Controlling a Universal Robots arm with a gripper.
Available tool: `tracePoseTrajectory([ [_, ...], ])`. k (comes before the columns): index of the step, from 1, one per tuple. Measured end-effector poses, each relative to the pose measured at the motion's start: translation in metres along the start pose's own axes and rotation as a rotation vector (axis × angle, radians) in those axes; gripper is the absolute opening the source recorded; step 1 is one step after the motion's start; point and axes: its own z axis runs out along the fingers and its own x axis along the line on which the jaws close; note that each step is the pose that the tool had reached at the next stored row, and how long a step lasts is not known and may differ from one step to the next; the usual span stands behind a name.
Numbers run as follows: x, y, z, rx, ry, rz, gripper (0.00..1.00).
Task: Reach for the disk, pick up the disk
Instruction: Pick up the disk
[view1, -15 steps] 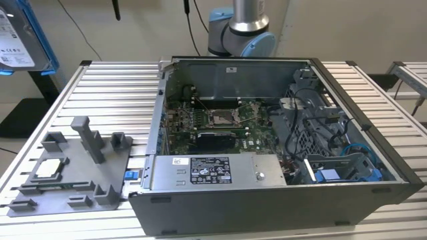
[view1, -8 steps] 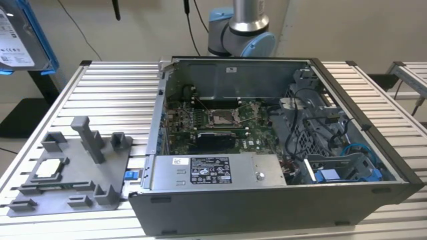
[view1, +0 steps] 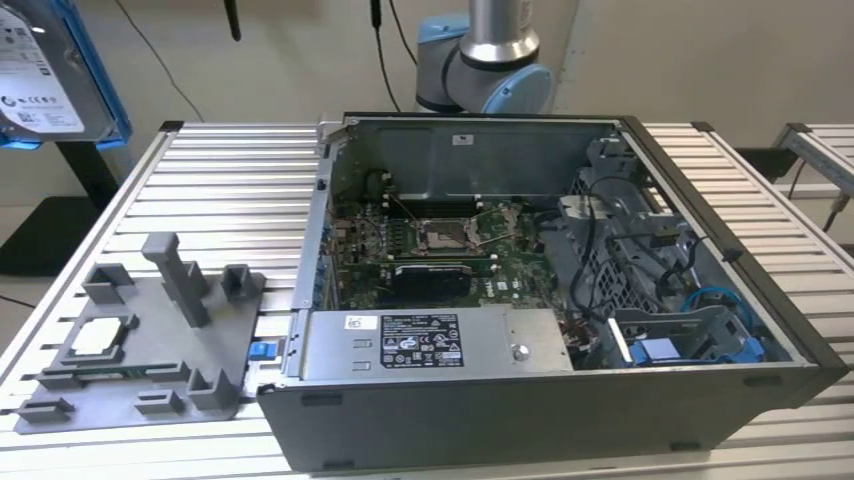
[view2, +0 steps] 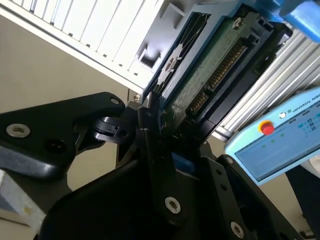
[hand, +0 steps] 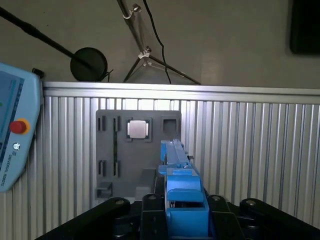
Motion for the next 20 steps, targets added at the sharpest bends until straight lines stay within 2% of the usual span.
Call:
tracePoseTrajectory([
  [5, 0.0003, -0.0203, -0.0001, -0.0001, 0.0, 0.0, 0.0],
  [20, 0.0008, -0.0679, 0.0045, 0.0, 0.0, -0.001, 0.0],
])
